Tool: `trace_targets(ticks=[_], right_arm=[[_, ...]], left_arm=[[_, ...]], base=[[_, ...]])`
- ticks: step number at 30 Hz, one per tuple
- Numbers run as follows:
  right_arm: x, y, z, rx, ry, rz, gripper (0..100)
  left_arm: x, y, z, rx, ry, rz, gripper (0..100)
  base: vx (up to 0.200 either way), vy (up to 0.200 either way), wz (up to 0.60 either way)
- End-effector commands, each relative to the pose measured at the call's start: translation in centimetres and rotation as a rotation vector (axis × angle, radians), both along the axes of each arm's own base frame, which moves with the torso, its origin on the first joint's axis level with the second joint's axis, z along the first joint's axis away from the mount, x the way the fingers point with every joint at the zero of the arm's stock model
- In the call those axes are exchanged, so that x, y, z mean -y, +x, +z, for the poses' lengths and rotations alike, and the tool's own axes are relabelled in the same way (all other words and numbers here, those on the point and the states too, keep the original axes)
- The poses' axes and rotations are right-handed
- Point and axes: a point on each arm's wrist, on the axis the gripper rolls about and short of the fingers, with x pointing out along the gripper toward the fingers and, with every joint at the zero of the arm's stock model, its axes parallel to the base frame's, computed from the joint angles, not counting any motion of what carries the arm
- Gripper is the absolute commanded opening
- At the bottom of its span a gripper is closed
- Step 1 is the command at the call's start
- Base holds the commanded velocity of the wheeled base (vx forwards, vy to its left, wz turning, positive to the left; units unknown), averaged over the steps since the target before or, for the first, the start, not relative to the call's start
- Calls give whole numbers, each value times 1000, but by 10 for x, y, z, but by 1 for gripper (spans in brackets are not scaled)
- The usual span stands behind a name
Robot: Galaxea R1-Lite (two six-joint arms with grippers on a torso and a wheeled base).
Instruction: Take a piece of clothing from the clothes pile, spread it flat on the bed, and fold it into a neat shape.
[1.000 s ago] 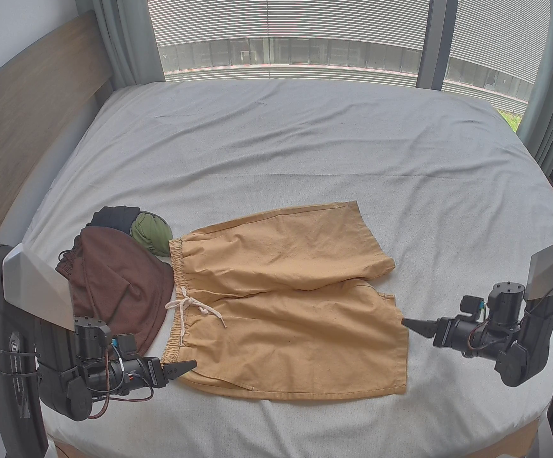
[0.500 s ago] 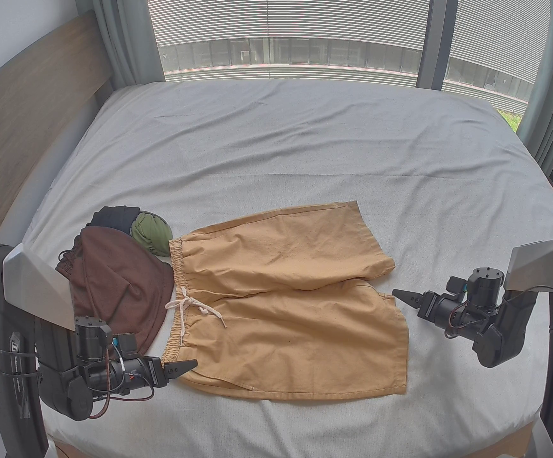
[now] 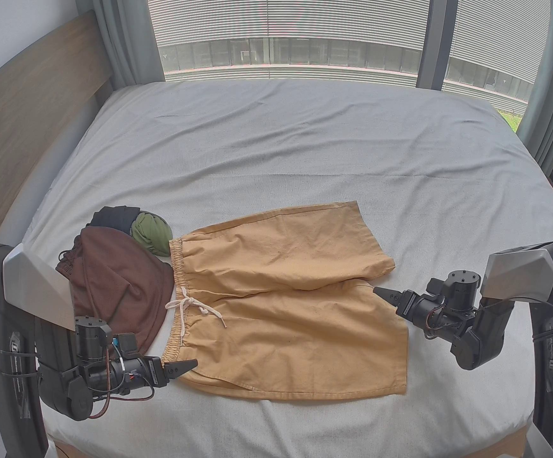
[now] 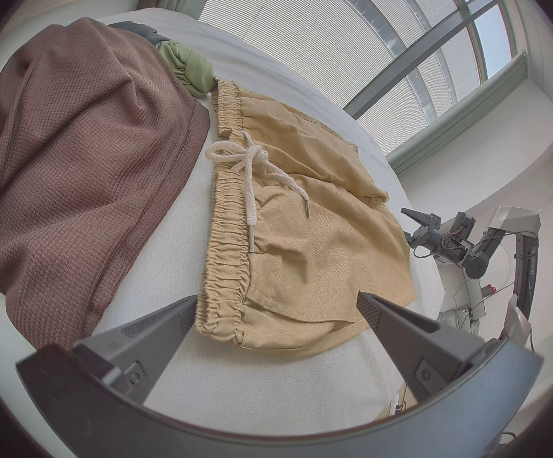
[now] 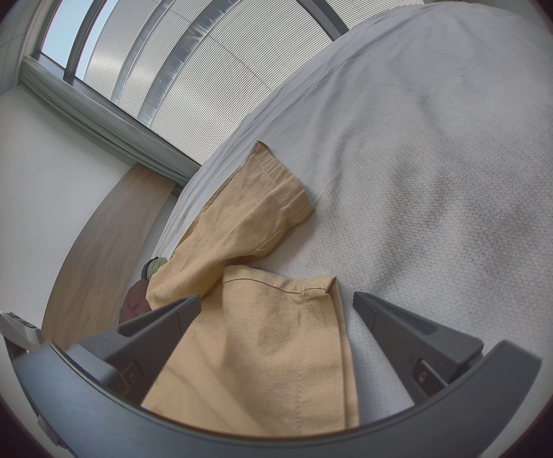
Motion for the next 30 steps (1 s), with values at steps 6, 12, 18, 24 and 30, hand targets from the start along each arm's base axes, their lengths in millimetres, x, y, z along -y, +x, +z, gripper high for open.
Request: trace_targets(ticks=[6,12,18,24,30], right_arm=[[1,3,-10,-19,6,-14,100],[-2,7,-9,-20,46,-28,100],[-2,8,-14,-32,68,-36,0],[-1,9,-14,-27,70,-43,0],[3,11,-9,-4,74,-51,0]], left_arm=[[0,0,0,1,0,0,100],[0,0,0,0,-2,-1,100],[0,0,0,-1,-1,-1,100],[0,0,0,-1,-1,-3,100],[1,0,-1,-2,-1,-5,100]], base=[[0,0,0],[0,0,0],[0,0,0],[0,0,0],[0,0,0]])
